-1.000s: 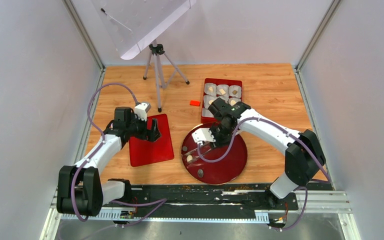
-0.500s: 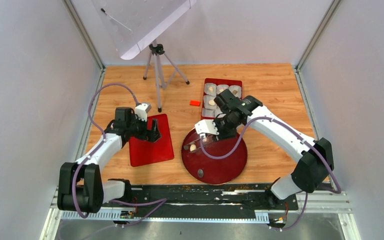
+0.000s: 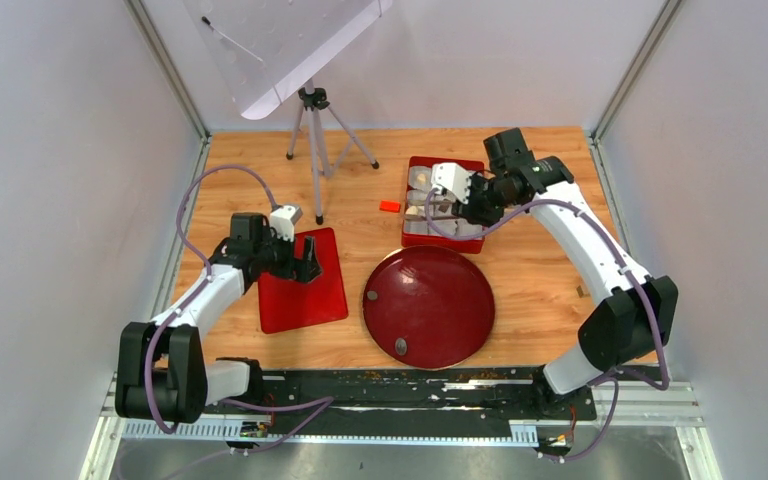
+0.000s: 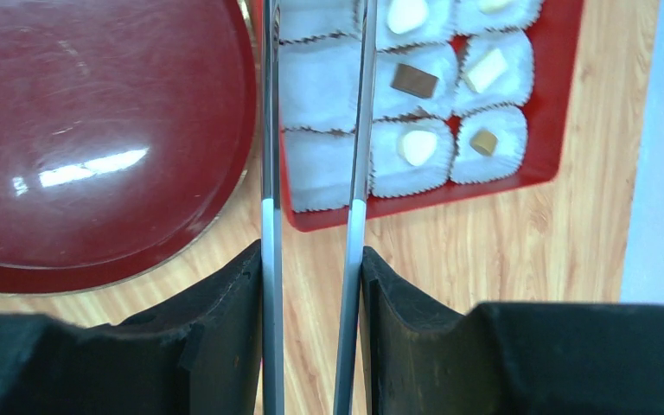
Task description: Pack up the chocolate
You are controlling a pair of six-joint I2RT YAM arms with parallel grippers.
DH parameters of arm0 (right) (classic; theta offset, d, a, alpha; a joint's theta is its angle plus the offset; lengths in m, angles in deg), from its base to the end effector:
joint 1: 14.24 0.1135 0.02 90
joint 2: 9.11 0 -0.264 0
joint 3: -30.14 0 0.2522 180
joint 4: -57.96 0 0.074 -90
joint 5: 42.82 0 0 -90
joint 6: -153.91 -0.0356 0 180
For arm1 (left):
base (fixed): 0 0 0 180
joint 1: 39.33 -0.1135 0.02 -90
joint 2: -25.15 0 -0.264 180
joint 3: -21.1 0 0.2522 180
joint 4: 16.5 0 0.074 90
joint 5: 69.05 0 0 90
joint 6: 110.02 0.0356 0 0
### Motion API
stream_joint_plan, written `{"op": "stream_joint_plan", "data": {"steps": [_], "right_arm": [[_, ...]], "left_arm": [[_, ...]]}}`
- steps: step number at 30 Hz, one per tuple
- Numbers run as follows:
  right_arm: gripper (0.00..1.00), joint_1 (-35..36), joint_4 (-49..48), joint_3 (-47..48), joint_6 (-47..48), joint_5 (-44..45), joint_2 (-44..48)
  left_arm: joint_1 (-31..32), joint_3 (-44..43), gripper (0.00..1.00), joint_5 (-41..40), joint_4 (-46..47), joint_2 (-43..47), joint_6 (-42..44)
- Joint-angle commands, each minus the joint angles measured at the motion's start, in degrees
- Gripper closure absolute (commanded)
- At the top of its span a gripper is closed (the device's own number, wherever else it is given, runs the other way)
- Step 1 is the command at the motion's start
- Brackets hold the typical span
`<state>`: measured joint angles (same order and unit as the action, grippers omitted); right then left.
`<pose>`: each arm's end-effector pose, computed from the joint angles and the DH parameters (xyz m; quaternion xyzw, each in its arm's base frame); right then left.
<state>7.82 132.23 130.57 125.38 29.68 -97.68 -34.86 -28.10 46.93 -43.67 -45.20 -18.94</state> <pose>0.2835 0.1264 0.3336 -0.6664 0.6918 0.0596 0.2717 0.2350 -0.0340 0.1920 0.1240 0.9057 -0.2202 0.3403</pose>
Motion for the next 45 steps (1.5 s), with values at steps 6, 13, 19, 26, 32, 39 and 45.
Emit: {"op": "stream_joint_plan", "data": {"steps": [6,13,19,26,32,39,45], "right_arm": [[1.00,-1.4,-9.1,1.0,-4.2,4.8,-4.7],[1.00,-1.4,-8.2,3.5,-4.6,6.3,-9.4],[0.99,-1.4,-6.0,4.0,-4.1,5.2,-10.7],[0.95,-1.8,-1.1,6.0,-4.3,2.9,-12.8],[0.84,-3.4,3.2,9.2,-6.4,-0.4,-15.9],[0.64,-3.9,2.3,9.6,-7.3,0.2,-16.3],[0.61,-4.0,1.7,10.2,-7.7,0.8,-16.0]], "left_arm": [[-0.4,-2.4,0.00,0.7,0.5,0.3,-0.7],[-0.4,-0.9,0.00,0.6,0.3,2.0,0.0],[-0.4,-0.2,0.00,0.4,0.4,2.6,0.3],[-0.5,-0.6,0.00,0.4,1.0,1.7,0.1],[-0.5,-0.7,0.00,0.4,0.9,1.4,0.0],[-0.5,-0.6,0.00,0.3,0.7,1.4,0.1],[-0.6,-0.6,0.00,0.3,1.0,1.5,0.2]]}}
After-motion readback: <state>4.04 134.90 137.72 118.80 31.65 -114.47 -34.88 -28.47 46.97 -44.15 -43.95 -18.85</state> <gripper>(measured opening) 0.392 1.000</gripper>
